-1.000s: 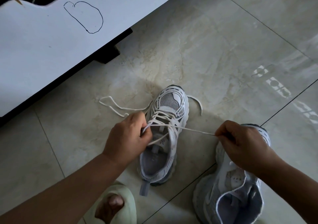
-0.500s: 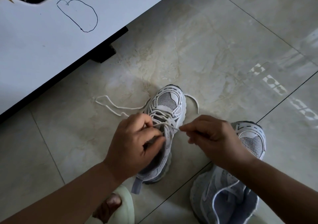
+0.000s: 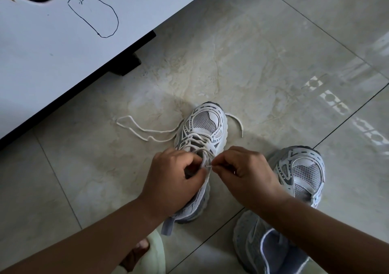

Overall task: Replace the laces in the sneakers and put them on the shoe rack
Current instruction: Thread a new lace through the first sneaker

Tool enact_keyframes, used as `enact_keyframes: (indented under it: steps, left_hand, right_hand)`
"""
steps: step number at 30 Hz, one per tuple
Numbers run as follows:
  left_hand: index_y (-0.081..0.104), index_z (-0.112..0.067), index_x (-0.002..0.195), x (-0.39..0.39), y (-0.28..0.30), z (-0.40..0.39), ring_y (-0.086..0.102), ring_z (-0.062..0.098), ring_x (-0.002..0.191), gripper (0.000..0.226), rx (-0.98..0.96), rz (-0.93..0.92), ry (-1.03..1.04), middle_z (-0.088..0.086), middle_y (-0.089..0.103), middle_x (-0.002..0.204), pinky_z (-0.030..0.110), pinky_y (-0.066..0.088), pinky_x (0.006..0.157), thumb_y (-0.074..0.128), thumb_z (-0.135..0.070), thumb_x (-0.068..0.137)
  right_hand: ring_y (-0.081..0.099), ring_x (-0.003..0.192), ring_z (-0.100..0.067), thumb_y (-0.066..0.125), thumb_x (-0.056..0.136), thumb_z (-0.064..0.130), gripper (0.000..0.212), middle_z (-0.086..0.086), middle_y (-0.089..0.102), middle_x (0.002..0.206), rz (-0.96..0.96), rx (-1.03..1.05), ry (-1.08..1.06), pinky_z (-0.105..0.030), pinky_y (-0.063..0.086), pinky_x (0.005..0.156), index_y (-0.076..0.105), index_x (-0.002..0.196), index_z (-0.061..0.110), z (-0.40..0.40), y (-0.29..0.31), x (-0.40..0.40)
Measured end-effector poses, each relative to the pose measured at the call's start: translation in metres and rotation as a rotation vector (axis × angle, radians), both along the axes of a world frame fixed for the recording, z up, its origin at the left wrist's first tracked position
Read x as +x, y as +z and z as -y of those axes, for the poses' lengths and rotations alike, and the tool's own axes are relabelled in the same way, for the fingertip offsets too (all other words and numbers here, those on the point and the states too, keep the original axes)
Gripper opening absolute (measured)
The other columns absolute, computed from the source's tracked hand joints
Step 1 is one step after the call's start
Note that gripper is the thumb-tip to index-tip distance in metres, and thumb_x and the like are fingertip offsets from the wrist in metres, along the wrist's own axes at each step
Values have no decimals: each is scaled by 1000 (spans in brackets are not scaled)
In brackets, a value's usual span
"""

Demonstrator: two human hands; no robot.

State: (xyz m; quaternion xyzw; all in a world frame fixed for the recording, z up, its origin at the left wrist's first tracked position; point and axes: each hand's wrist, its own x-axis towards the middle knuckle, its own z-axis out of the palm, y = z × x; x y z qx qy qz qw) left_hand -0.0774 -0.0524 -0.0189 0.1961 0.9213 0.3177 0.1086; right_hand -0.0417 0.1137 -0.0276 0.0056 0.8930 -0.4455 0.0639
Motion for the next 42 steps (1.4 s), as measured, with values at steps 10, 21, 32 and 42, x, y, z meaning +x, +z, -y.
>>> enact_keyframes:
  steps: [10,21,32,42]
  left_hand:
    - [74,-19,79,-4,3,6,59,-2,59,25,134,153,-35,-12,67,64,8,42,56,60,-40,74]
    - [68,-14,76,-13,-1,13,54,8,64,18,83,53,-169,-6,56,75,27,45,57,56,-28,77]
    - [60,-16,77,-5,3,39,47,1,68,14,-55,-147,-96,-6,50,86,16,39,59,51,-24,83]
    - [60,-18,81,-6,-2,70,52,12,64,18,-152,-141,64,-8,52,84,27,44,55,49,-30,74]
  right_hand:
    - [60,63,-9,72,74,11,6,5,66,68,63,-94,-102,-26,49,57,71,71,16,12,-1,1]
    - [55,61,-6,68,72,26,11,12,55,81,-4,-115,-54,-31,48,55,59,76,21,12,2,1]
    - [48,55,-8,62,74,49,37,6,50,60,338,138,-193,-21,32,48,46,59,20,28,7,7]
    - [45,53,-4,68,77,26,21,7,51,61,345,-204,-280,-24,41,51,49,85,25,34,5,10]
